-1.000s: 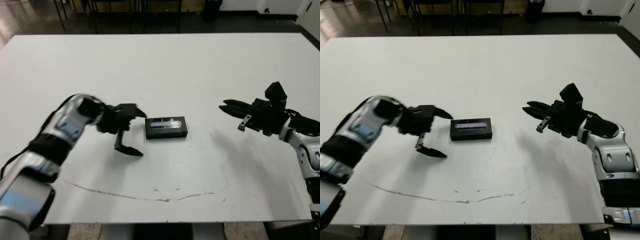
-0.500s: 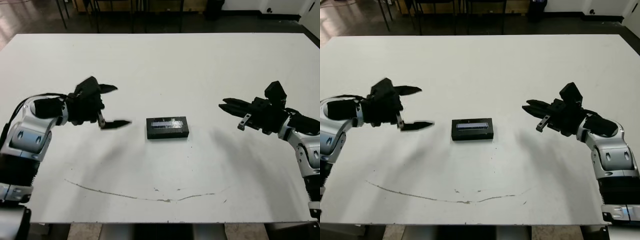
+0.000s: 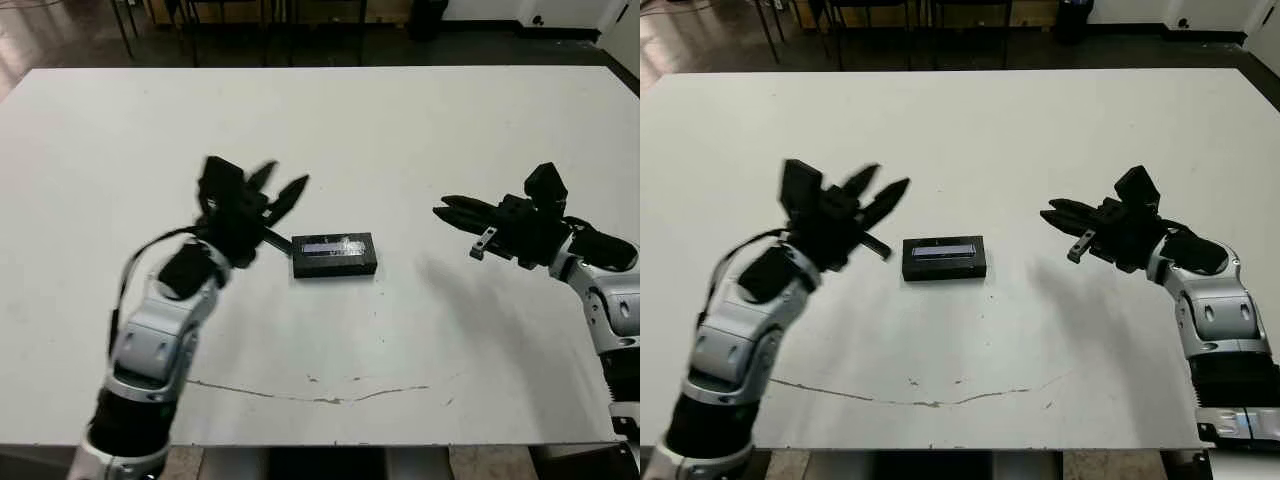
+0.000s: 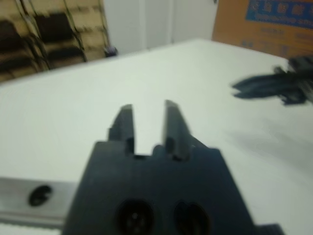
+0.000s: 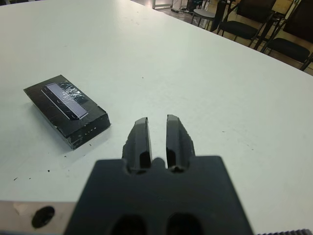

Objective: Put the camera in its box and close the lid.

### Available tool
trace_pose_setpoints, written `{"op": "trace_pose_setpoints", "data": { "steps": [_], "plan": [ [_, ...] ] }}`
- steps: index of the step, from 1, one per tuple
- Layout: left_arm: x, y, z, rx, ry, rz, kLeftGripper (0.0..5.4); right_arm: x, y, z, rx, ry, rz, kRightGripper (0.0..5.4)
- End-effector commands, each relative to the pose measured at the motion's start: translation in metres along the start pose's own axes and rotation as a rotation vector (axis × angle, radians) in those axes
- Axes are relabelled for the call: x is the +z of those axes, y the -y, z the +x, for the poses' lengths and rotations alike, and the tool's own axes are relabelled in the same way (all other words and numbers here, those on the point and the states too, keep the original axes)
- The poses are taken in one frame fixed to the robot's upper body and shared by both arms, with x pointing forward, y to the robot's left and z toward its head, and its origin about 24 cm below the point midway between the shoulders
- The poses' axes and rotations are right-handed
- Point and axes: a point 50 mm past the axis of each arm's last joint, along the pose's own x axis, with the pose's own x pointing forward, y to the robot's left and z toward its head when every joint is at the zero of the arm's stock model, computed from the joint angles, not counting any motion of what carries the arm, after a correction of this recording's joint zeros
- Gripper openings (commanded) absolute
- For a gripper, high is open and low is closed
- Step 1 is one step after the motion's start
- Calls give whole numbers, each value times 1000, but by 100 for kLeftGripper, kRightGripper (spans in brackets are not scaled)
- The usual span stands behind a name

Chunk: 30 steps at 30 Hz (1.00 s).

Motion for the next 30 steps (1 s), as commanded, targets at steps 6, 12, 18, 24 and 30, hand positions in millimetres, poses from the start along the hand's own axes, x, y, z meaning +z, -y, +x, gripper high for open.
{"op": "trace_pose_setpoints", "data": {
  "steps": [6,12,18,24,30],
  "plan": [
    [-31,27,14,15,-192,-22,2,-6,-4,0,-1,-26,13,0],
    [-51,27,19,40,-316,1,2,-7,-6,-1,-1,-26,25,0],
    [-70,31,22,32,-457,23,2,-8,-6,0,0,-29,30,0],
    [-85,32,18,17,-534,23,2,-8,-4,-2,-11,-43,42,0],
    [-86,30,11,7,-551,26,2,-6,-5,-2,-5,-43,41,0]
  ]
}}
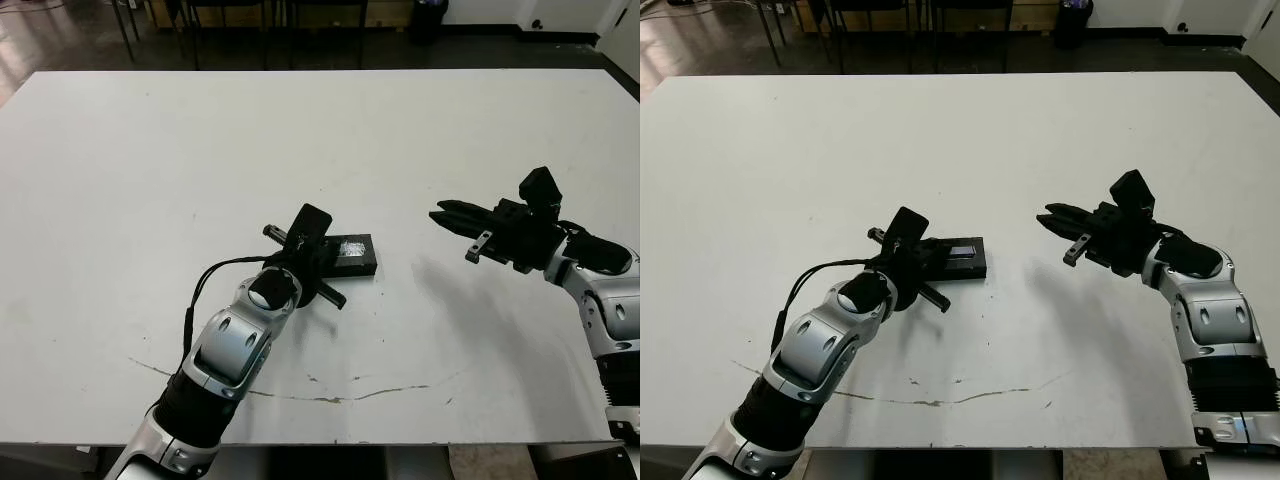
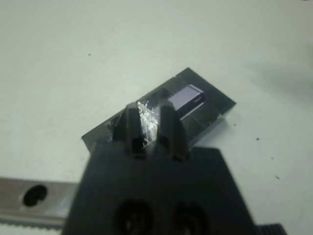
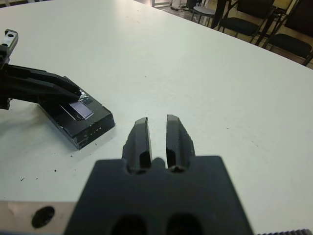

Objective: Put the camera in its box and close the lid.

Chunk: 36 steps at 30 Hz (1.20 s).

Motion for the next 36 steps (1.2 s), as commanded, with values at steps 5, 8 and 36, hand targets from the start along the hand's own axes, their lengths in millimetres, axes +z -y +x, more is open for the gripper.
{"op": "trace_pose_setpoints", "data": {
  "steps": [5,8,36],
  "plan": [
    [-27,-5,-20,-23,-111,-77,2,-2,-3,-3,2,-19,-10,0],
    [-10,-14,-35,-19,5,-109,2,-1,-5,-4,2,-9,-3,0],
    [-32,-126,-117,712,620,-31,2,11,-56,10,-524,287,-25,0]
  ]
}}
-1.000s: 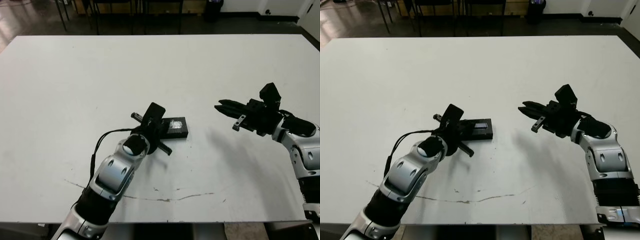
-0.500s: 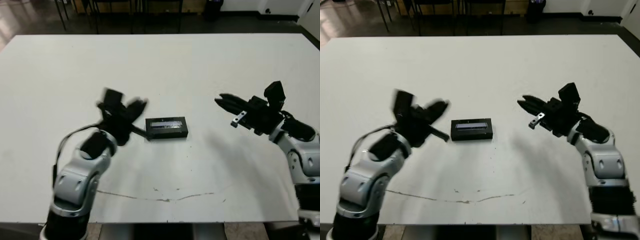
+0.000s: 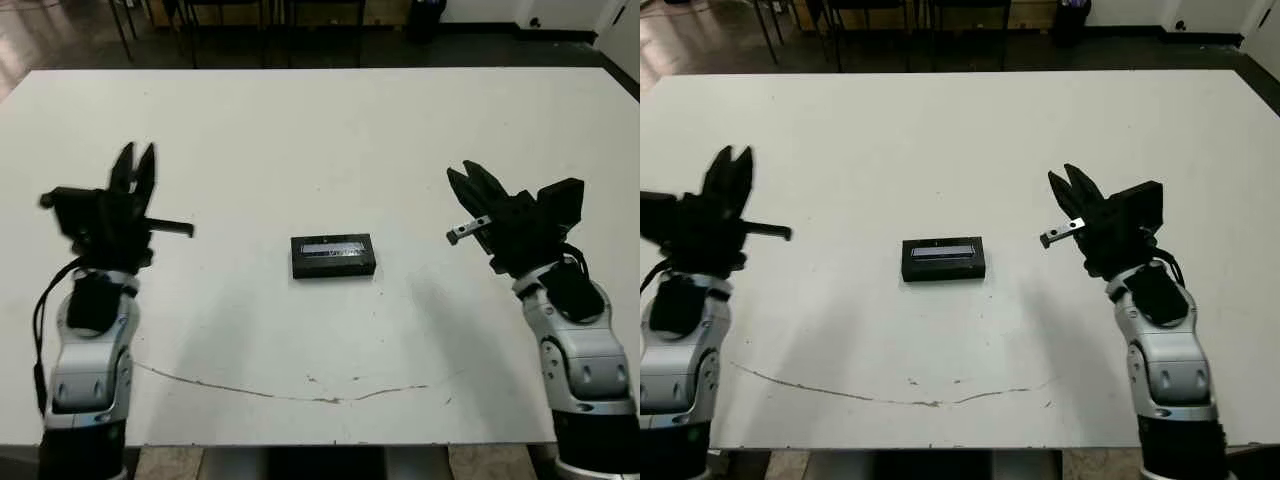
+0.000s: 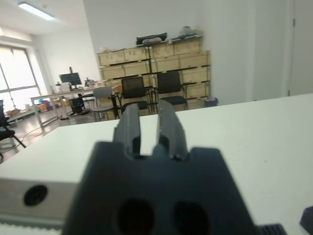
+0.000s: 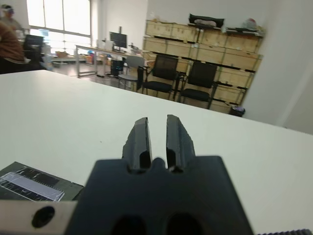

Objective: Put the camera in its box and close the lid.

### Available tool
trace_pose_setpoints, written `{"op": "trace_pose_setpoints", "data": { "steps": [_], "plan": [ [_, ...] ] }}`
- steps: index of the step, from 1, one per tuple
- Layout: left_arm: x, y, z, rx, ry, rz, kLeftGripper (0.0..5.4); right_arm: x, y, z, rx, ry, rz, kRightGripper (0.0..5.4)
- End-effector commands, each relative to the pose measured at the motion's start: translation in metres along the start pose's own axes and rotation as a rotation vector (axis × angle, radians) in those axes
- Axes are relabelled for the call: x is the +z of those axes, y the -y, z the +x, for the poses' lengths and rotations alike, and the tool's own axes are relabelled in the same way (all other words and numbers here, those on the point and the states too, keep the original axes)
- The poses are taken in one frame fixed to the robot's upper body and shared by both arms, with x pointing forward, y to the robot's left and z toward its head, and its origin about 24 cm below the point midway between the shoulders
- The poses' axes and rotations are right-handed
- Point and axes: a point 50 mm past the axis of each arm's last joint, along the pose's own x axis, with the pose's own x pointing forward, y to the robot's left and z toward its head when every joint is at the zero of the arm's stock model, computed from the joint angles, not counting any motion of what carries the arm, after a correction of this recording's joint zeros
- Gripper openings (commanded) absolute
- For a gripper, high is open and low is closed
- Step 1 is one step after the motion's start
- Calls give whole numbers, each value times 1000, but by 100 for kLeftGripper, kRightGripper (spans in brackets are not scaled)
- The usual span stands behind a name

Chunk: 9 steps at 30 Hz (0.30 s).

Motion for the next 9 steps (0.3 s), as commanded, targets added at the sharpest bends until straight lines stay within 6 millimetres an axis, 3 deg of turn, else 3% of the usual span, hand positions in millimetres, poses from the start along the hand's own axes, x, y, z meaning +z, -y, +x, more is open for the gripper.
{"op": "trace_pose_setpoints", "data": {
  "steps": [1,9],
  "plan": [
    [-12,2,-11,34,-52,-34,2,-12,-9,-2,-15,-28,-8,0],
    [-14,12,-7,-7,-40,-46,2,-16,-13,-2,-21,-7,-39,0]
  ]
}}
